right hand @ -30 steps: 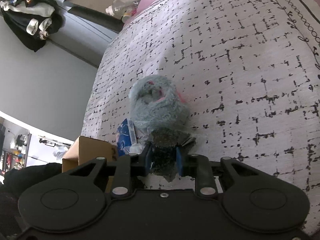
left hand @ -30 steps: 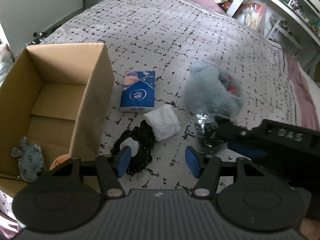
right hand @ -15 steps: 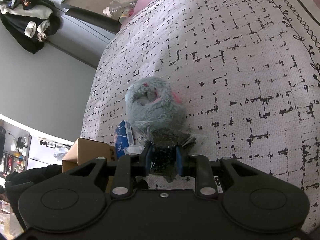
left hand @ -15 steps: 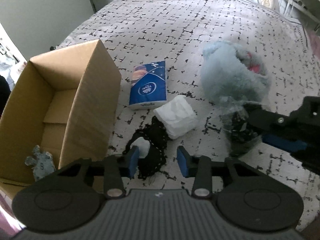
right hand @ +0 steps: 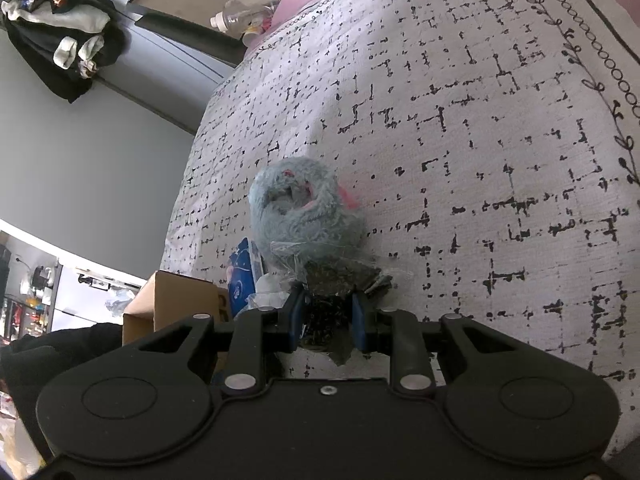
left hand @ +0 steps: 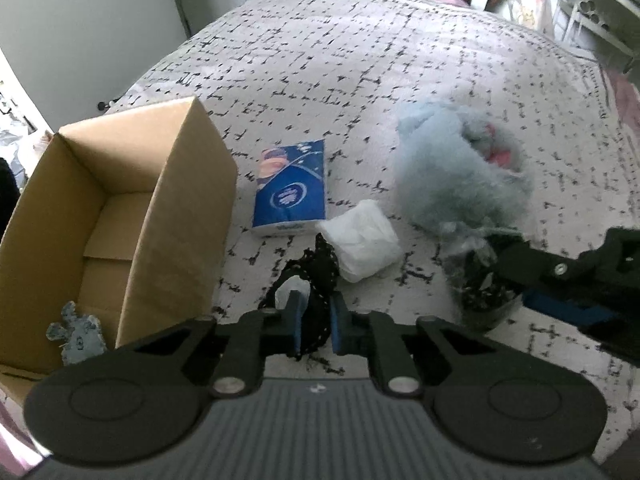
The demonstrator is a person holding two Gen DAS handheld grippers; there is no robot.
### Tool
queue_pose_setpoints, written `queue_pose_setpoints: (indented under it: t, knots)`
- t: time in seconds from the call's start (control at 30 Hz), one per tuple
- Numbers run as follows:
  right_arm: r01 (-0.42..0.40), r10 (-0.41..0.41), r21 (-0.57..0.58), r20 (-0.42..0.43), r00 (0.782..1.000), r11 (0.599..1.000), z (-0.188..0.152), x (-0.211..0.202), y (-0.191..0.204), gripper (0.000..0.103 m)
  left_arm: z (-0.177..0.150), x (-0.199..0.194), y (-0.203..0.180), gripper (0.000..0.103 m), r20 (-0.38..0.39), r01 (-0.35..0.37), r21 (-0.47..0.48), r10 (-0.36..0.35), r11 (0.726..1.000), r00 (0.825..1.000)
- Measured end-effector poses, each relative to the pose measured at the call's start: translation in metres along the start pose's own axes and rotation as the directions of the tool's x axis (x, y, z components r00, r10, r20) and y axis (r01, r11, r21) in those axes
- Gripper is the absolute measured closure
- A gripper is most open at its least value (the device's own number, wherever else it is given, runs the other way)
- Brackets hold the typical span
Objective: Organize soft objects
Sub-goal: 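Grasp the black scrunchie with the left tool while the right tool holds the bag, then carry the scrunchie and bag over the box and open both tools to drop them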
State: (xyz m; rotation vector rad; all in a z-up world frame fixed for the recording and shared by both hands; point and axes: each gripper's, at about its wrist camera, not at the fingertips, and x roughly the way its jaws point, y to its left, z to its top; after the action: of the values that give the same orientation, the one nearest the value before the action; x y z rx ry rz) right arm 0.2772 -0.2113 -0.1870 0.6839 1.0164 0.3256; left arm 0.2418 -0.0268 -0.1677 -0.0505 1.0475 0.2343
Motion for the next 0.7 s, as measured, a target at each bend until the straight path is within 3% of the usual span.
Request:
queue_pose_setpoints:
  t: [0.2,0.7]
  knots:
    - [-0.048,0.048,0.047,-0.007,0.999,0.998,-0.001,-0.012,-0.004,0.078,-0.001,-0.017,0.0,0.094,0.022,0.06,-0.012,-0.06,0.998,0.998]
    - [-0.013,0.013,-0.009,0.049,0.999,1.0,-0.011,-0.044,0.013,0.078,-0.005,-0.068,0.019,0.094,0.088,0.183,-0.044,-0.179,0.982,0.98]
